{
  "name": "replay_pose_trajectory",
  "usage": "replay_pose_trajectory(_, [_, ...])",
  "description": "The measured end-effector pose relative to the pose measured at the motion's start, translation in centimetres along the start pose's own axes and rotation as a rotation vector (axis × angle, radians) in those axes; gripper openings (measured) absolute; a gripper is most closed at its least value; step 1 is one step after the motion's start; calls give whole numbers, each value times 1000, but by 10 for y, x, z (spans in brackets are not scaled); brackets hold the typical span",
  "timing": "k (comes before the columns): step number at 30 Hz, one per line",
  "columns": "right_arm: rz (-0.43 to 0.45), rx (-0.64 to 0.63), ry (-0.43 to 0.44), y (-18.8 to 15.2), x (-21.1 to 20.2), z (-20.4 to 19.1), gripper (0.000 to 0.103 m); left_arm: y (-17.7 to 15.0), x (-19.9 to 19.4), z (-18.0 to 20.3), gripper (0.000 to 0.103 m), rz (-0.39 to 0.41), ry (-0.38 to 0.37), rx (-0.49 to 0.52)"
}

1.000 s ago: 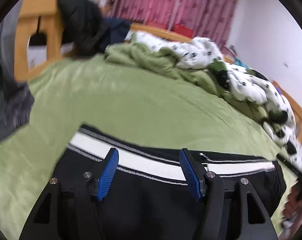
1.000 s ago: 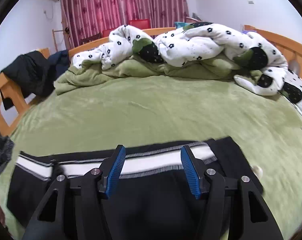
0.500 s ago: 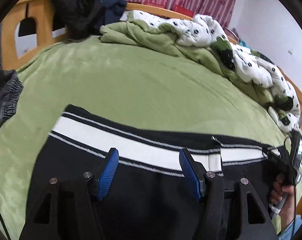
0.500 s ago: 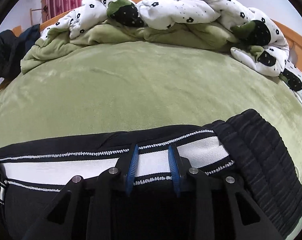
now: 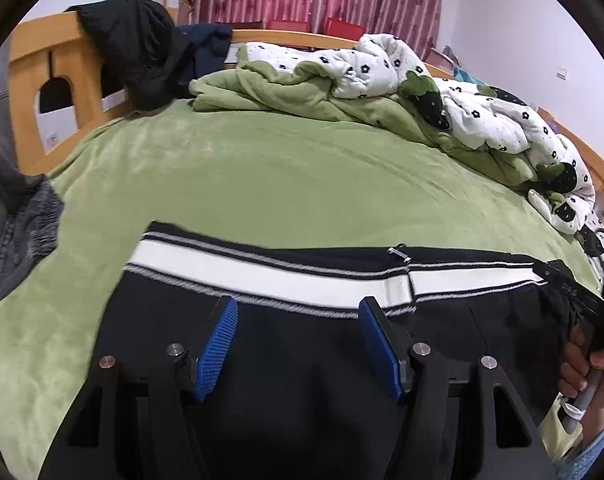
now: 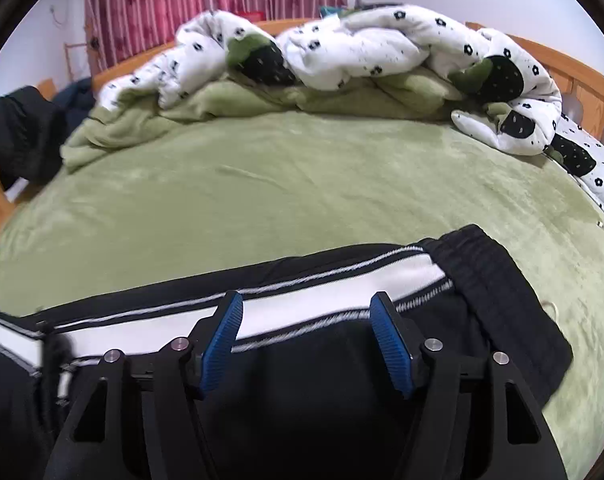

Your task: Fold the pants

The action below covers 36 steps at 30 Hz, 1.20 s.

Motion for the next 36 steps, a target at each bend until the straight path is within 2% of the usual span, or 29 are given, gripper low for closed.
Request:
replay_pose_trajectory(5, [-24,18,82,-22,-32,-10,67,-24,-37,-34,61,1,14,-59])
replay_pose_trajectory(8, [-27,12,127,-33,-53,-19,67,-41,-66,-58,61,17,-24,-118])
replay_pose_trajectory(10, [-14,-21,136,-44,-70,-25,67,-55,-83,-77,61,32,-32,-123])
replay_pose_trajectory(15, [23,-80,147,-76,-100,-34,67,-83,-98,-116,59,-1,2,-139])
replay_pose_trajectory(18, [6,-96,172,-97,-109,-43,67,-94,-99,-128,59,-33,-26,-167])
replay_pose_trajectory(20, [-16,-80,226,-106,-116,-54,65,-95,-102,-132,60,-23,-35,-176])
replay_pose_trajectory(21, [-28,-97,292,-111,-123,-66,63,-93,-102,-134,61,-15,-43,-187])
replay_pose_trajectory(23, [-37,-153,369,-121,-133,-86,58,-91,-101,-137,61,-12,-63,-215])
replay_pose_trajectory(27, [-2,-246,452,-137,-155,-117,56,-85,-97,-139,61,-7,-78,-240])
replay_pose_trajectory(29, [-33,-293,472,-151,-156,-133,54,-85,-96,-135,61,-4,-73,-221])
replay_pose_trajectory(30, [-56,-309,476,-157,-154,-138,51,-85,-96,-134,61,-5,-68,-212])
replay_pose_trajectory(32, [-115,-315,496,-171,-149,-147,39,-85,-97,-132,61,-1,-57,-195])
replay_pose_trajectory(33, [-138,-309,519,-174,-148,-150,22,-85,-98,-131,61,-2,-57,-189])
replay_pose_trajectory(34, [-153,-316,541,-177,-150,-153,20,-85,-99,-131,61,-2,-57,-187])
replay_pose_trajectory(36, [-105,-307,544,-171,-159,-149,17,-85,-102,-133,61,6,-58,-195])
Point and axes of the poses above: each gripper's, at about its wrist camera, not at the fingertips, and x roughly the way its jaws point, z to its right, y to its top, the point moved 8 cm from there along x, roughly the way its jaws point, and after that the axes turned 15 degrees about -y, right-handed, at the moved point
